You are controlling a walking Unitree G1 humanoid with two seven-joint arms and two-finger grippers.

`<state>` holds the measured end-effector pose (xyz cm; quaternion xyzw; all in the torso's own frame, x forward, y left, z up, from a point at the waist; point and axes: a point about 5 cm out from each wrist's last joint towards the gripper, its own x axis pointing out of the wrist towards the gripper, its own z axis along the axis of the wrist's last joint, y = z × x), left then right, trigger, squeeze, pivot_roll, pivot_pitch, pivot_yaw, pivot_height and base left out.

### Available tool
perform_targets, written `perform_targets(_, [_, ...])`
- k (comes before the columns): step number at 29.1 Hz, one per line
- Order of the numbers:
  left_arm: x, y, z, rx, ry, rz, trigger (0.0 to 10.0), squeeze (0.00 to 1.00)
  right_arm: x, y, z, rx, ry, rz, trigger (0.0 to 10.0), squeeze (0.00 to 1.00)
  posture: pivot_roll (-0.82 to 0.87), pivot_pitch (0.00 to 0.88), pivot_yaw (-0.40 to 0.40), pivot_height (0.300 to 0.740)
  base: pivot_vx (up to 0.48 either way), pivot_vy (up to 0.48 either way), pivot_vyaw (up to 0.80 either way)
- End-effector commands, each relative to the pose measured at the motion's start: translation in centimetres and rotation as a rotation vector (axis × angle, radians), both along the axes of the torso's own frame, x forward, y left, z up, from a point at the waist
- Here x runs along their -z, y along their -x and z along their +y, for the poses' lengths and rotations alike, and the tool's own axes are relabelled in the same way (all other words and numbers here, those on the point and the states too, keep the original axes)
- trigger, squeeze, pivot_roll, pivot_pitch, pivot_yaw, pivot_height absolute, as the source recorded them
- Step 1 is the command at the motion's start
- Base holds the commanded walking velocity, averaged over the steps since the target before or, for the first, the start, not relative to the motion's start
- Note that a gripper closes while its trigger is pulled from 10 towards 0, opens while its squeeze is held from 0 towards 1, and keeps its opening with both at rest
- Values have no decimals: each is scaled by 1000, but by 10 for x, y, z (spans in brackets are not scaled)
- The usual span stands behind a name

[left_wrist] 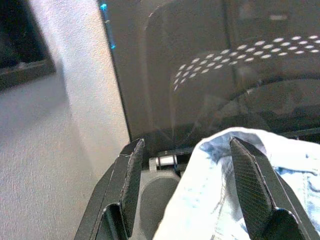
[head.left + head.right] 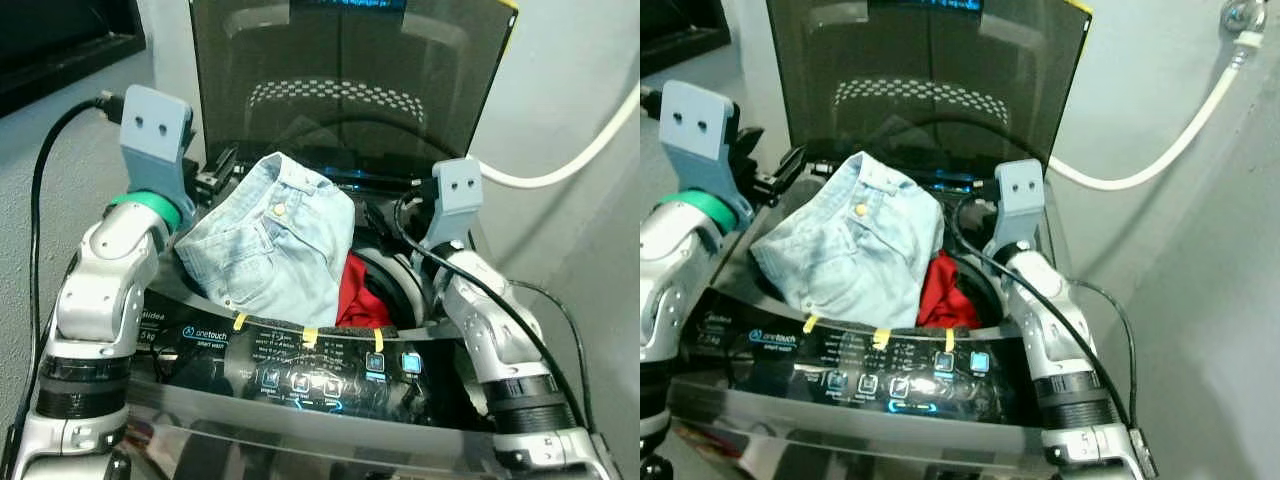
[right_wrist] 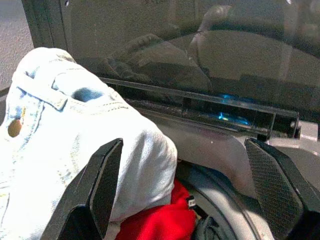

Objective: Clothes washing

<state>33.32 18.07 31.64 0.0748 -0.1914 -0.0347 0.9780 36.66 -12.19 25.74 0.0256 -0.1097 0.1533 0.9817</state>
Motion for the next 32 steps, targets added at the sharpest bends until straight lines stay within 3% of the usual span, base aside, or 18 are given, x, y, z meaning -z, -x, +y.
perform_targets(1, [3, 1, 2, -14, 13, 13, 10000, 0, -5, 3, -2, 4, -20, -32, 10000, 0, 90, 23, -38, 740, 0, 0, 0])
perform_targets(12, [28, 11, -3, -63, 112, 59, 10000, 0, -8, 6, 12, -33, -33, -82, 10000, 0, 71, 21, -52, 740, 0, 0, 0])
perform_targets(32, [33, 16, -17, -43, 165, 53, 10000, 0, -3, 10, 17, -66, -24, -92, 10000, 0, 68, 22, -57, 740, 0, 0, 0])
